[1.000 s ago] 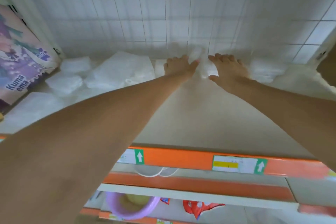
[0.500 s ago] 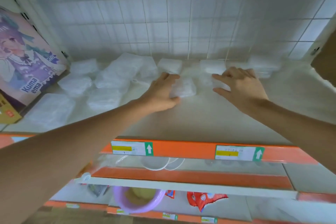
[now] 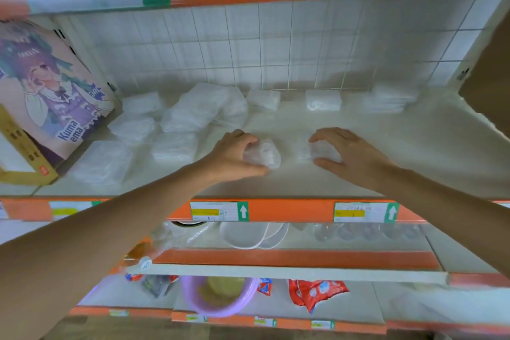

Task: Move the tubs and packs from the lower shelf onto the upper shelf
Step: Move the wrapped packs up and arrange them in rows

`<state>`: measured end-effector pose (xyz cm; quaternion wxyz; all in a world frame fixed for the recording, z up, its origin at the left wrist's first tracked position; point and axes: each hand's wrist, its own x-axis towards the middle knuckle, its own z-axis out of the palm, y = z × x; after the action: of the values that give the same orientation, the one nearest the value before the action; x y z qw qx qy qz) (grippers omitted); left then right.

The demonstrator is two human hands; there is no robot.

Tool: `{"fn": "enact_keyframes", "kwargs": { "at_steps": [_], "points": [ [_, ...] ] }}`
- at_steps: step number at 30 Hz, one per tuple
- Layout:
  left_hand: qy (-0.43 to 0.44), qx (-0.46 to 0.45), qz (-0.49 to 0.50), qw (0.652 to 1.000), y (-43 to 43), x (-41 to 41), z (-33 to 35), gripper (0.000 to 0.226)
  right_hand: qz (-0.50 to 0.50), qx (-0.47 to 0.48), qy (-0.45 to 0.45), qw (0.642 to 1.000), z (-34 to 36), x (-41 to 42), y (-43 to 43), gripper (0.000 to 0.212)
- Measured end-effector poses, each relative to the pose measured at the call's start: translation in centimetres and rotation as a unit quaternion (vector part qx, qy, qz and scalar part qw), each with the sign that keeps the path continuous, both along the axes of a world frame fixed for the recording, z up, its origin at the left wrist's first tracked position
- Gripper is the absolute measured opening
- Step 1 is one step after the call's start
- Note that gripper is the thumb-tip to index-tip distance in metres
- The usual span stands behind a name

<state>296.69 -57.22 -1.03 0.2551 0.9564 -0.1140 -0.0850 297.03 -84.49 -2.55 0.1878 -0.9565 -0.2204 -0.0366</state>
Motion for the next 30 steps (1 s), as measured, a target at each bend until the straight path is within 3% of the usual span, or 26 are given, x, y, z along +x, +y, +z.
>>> {"fn": "enact_keyframes", "kwargs": {
  "at_steps": [3,11,30],
  "points": [
    [0.008,-0.031,0.008,0.999,0.0,0.0,0.0,0.067,-0.014,-0.005,0.019,1.000,0.6,-0.1,0.3,0.044],
    [0.016,-0.013,-0.027,0.999,1.9,-1.4,1.9,0.065,-0.111,0.008,0.071,0.991,1.4,-1.5,1.5,0.070],
    [-0.038,-0.045,-0.064,0.996,4.7,-11.1,10.8,0.059,-0.030,-0.086,0.017,0.996,12.1,-12.8,5.2,0.063]
  ]
}}
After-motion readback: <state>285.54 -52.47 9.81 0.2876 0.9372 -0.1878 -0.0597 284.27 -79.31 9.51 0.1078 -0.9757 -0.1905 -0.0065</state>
